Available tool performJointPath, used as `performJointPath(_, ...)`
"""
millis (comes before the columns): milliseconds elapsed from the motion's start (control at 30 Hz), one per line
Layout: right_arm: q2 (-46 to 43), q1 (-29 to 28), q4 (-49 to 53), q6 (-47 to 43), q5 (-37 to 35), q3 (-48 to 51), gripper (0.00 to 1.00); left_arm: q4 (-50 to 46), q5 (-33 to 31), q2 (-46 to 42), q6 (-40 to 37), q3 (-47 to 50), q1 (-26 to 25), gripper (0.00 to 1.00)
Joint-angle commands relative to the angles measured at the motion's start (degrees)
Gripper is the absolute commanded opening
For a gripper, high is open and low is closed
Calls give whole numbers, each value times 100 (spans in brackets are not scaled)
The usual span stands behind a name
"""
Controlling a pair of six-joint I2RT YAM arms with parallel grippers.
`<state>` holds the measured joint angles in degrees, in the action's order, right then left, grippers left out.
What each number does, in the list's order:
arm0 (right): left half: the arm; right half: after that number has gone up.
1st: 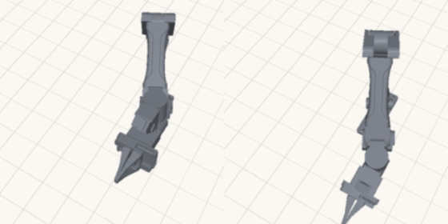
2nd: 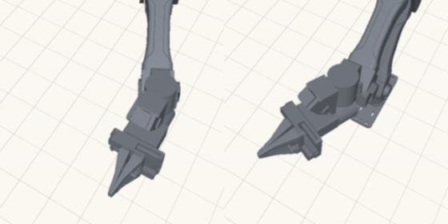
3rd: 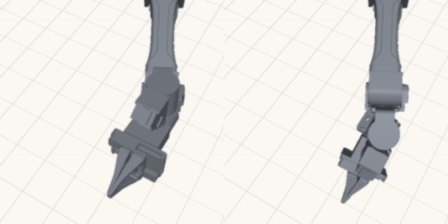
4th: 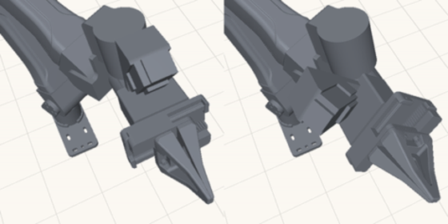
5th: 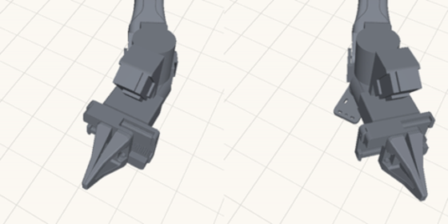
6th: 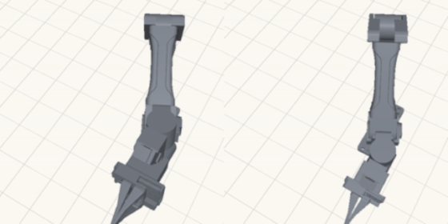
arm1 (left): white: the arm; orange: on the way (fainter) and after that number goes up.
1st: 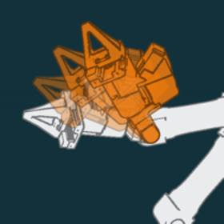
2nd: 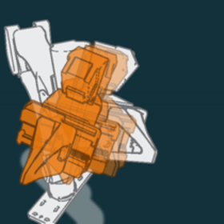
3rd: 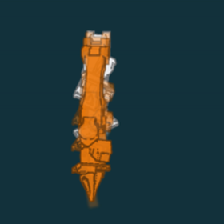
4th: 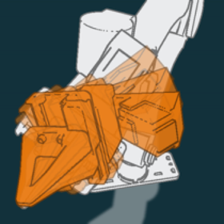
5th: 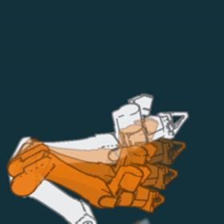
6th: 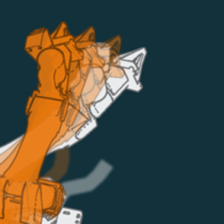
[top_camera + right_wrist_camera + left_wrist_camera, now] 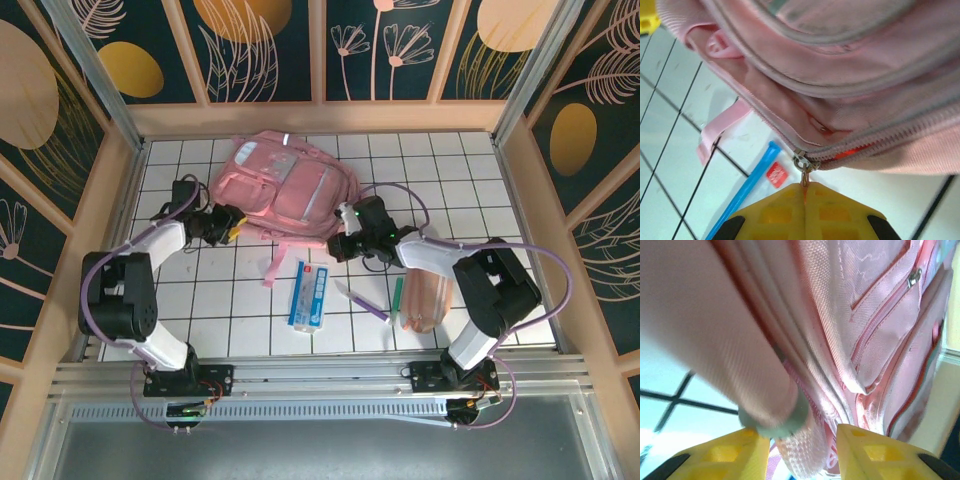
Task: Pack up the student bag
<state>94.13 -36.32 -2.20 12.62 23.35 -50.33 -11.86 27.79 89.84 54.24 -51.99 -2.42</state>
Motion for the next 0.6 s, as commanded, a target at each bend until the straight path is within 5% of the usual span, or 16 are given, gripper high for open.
performJointPath(0,3,-187,159,-244,618,-278,0,-770,-934,-612,-156,79,-417,41)
performJointPath(200,332,-219,-26,-277,1177,-480,0,321,-1113,-1189,1893,1362,-1653,42)
performJointPath(567,441,-450,123,-494,959,-521,0,1377,-1802,-557,3318,1077,-2693,43)
